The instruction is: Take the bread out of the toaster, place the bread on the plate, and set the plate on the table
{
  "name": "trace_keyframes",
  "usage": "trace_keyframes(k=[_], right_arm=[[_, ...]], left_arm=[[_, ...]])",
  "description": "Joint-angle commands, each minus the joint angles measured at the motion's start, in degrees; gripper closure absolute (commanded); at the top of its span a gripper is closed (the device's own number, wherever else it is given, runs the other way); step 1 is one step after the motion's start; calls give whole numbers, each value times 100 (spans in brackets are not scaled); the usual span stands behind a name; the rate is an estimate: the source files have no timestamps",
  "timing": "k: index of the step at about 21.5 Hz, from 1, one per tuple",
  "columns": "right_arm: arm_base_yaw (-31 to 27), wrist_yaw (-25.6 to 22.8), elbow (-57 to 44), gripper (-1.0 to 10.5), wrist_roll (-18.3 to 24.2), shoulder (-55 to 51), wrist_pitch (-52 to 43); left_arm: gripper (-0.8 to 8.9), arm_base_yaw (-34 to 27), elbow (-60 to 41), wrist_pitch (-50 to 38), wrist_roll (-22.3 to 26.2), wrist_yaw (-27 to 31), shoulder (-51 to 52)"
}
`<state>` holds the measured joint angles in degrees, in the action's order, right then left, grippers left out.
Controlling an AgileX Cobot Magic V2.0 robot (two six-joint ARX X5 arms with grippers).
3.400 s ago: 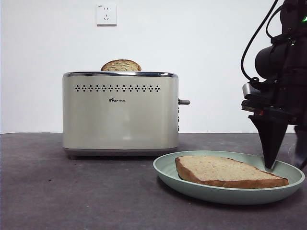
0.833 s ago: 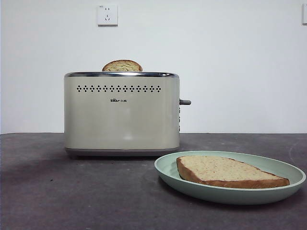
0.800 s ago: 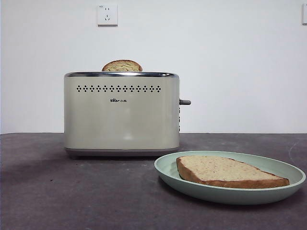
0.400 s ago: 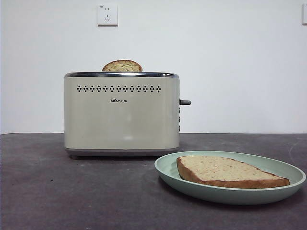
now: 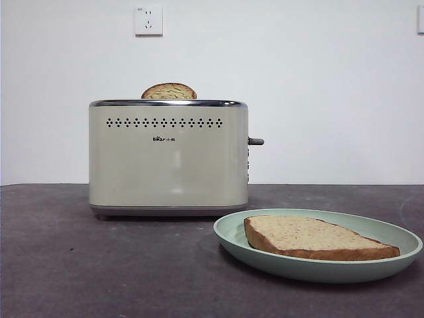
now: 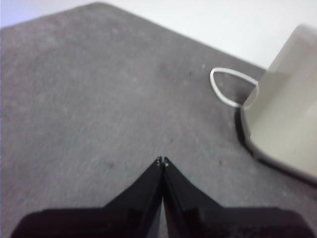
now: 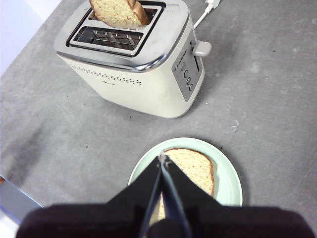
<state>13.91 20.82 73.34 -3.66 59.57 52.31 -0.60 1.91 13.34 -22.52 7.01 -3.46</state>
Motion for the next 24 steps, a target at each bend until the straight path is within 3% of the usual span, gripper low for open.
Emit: trace_keyframes(k=[1,12,19,24], right_arm=[[7,-15,-31,946,-35,4,-24],[7,-15,-31,946,-35,4,-20],[7,-15,-31,946,-35,4,-20],[7,-15,-31,946,-35,4,-20]], left_arm=[[817,-31,-68,2,413,-140,221],[817,-61,-87,-74,1082,-214,334],[817,-63,-173,-1521,1248,37,337],[817,-61,-173,-953,1355,20,337]])
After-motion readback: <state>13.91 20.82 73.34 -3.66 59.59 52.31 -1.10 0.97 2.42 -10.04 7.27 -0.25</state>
